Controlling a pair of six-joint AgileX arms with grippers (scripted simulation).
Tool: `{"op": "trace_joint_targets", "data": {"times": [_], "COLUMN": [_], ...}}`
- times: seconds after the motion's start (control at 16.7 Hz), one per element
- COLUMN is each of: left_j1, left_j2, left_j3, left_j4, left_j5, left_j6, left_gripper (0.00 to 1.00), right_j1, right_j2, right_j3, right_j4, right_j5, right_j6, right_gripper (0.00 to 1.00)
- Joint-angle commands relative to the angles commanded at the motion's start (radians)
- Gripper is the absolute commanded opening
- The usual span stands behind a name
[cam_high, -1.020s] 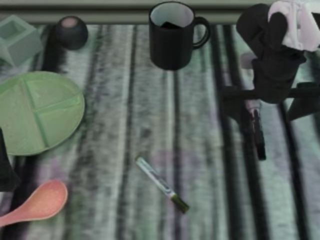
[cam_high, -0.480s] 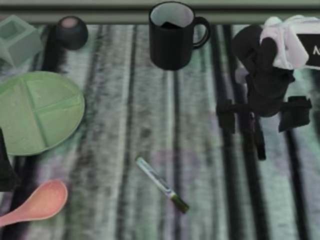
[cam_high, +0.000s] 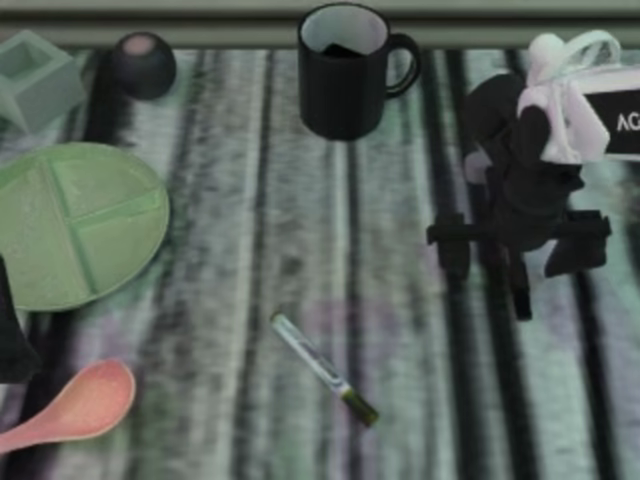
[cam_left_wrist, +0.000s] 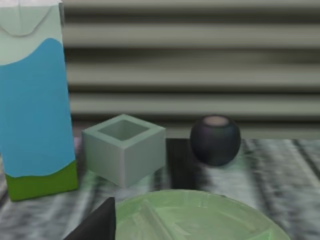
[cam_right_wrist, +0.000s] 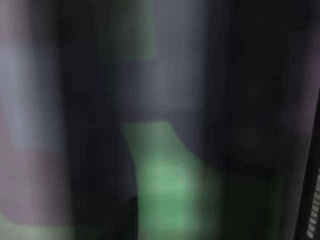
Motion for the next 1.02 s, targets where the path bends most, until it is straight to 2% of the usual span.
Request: {"op": "trace_joint_targets", "data": {"times": [0.06, 0.84, 1.02], "left_j1": [0.000, 0.000, 0.000], "left_j2": [0.000, 0.000, 0.000], "left_j3": [0.000, 0.000, 0.000], "left_j4": [0.000, 0.000, 0.000], "left_j5": [0.000, 0.000, 0.000], "left_j6": [0.000, 0.000, 0.000], "left_gripper": [1.00, 1.00, 1.00], "right_j1": [0.000, 0.000, 0.000], "right_j2": [0.000, 0.000, 0.000], "right_j3": [0.000, 0.000, 0.000], "right_j4": [0.000, 0.000, 0.000], "right_j5": [0.000, 0.000, 0.000], "right_j6": [0.000, 0.000, 0.000], "right_gripper": [1.00, 0.02, 0.00]}}
